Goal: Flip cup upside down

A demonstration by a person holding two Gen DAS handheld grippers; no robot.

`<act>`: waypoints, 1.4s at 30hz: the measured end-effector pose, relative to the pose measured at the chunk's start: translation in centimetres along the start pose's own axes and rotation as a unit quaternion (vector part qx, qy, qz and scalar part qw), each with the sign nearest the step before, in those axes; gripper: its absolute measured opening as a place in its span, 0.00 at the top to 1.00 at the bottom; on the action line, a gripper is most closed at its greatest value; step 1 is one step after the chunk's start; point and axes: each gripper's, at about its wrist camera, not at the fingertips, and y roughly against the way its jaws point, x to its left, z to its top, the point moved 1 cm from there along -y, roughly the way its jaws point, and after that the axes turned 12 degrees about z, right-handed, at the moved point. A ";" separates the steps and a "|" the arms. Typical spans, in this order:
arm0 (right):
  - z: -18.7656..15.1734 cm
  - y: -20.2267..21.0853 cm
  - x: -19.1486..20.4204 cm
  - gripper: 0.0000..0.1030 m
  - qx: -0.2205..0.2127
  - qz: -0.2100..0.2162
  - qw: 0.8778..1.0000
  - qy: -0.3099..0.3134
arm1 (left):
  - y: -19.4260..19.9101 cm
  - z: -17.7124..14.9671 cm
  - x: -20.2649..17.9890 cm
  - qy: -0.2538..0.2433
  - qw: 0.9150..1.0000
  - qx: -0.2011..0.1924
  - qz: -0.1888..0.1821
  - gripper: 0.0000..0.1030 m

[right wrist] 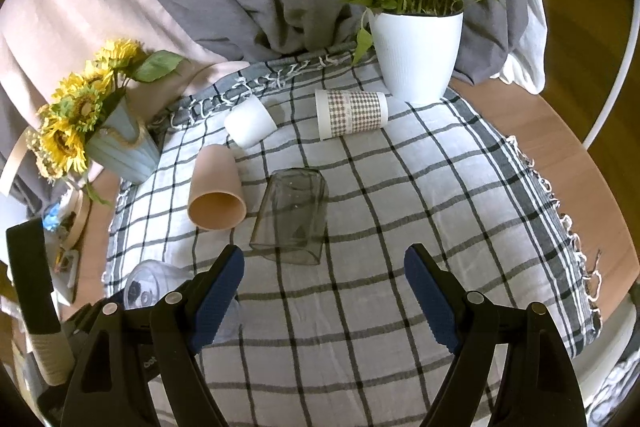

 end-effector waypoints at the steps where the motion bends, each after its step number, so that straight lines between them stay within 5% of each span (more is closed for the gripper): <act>1: 0.0 0.0 0.0 0.20 0.000 0.000 1.000 0.000 | 0.1 0.1 0.1 0.001 1.000 -0.002 0.000 0.17; 8: 0.1 0.7 0.3 0.17 -0.008 0.000 1.000 0.000 | 2.1 0.5 0.4 0.009 1.000 -0.024 -0.008 0.16; 11: 0.2 1.9 0.6 0.16 -0.020 0.004 1.000 0.001 | 4.5 0.7 1.2 0.023 0.998 -0.054 -0.004 0.05; 17: 0.5 4.7 2.1 0.10 -0.048 0.012 0.999 0.020 | 9.0 0.3 3.8 0.057 0.988 -0.126 0.065 0.00; 26: -0.8 7.1 5.2 0.08 -0.068 0.031 0.995 0.073 | 11.7 -2.7 6.5 0.063 0.976 -0.162 0.133 0.00; 42: -3.8 8.4 7.6 0.08 -0.083 0.032 0.988 0.124 | 14.2 -3.8 6.2 0.049 0.974 -0.191 0.114 0.00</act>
